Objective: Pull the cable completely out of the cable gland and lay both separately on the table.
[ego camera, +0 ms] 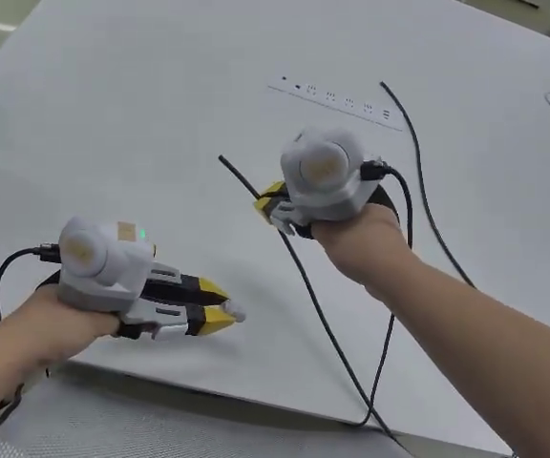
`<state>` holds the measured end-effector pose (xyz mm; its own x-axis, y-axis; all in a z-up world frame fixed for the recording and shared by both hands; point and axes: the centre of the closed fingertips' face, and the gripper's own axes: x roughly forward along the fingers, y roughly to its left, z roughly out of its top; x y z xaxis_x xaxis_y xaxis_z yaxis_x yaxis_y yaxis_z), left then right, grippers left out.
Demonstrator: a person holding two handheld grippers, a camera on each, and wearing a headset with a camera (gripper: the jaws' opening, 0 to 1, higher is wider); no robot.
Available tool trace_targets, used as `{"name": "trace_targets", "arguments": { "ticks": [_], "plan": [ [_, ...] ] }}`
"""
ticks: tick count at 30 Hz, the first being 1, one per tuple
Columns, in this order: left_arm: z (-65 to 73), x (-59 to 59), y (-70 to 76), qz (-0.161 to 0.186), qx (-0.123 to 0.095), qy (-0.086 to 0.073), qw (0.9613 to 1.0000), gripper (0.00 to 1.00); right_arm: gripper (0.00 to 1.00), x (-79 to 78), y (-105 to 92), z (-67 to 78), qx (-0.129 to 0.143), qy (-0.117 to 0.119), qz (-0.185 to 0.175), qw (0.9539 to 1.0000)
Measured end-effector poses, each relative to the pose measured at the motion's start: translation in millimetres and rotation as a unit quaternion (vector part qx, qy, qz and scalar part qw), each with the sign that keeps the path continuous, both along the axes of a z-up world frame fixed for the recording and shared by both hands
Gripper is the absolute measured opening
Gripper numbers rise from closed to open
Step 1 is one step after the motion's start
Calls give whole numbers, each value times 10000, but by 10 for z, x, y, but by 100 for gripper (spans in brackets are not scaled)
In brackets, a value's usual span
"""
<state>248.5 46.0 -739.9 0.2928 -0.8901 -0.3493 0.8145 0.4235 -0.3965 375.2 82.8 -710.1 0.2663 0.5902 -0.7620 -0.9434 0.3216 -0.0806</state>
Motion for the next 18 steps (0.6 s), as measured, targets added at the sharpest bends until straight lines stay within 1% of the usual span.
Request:
{"name": "trace_targets", "arguments": {
  "ticks": [1,4,8,11,13,15,16,18],
  "plan": [
    [-14,3,8,8,6,11,10000,15,0,8,47,-8,-1,-38,90,10000],
    [-39,6,27,43,-21,47,10000,15,0,-14,142,-47,-32,48,258,9997],
    [-76,29,64,106,-50,89,9999,15,0,-59,258,-99,-81,46,494,9987],
    [-122,36,82,116,-8,110,9999,15,0,-98,326,-164,-181,27,671,9976],
    [-160,38,95,109,22,145,9998,15,0,-149,371,-229,-327,-74,996,9945],
    [-191,38,109,100,72,157,9998,15,0,-201,412,-280,-419,-108,1226,9915],
    [-205,39,114,98,88,175,9998,15,0,-239,443,-313,-481,-156,1409,9887],
    [-239,45,124,97,112,189,9997,15,0,-306,491,-384,-577,-171,1691,9838]
  ]
}}
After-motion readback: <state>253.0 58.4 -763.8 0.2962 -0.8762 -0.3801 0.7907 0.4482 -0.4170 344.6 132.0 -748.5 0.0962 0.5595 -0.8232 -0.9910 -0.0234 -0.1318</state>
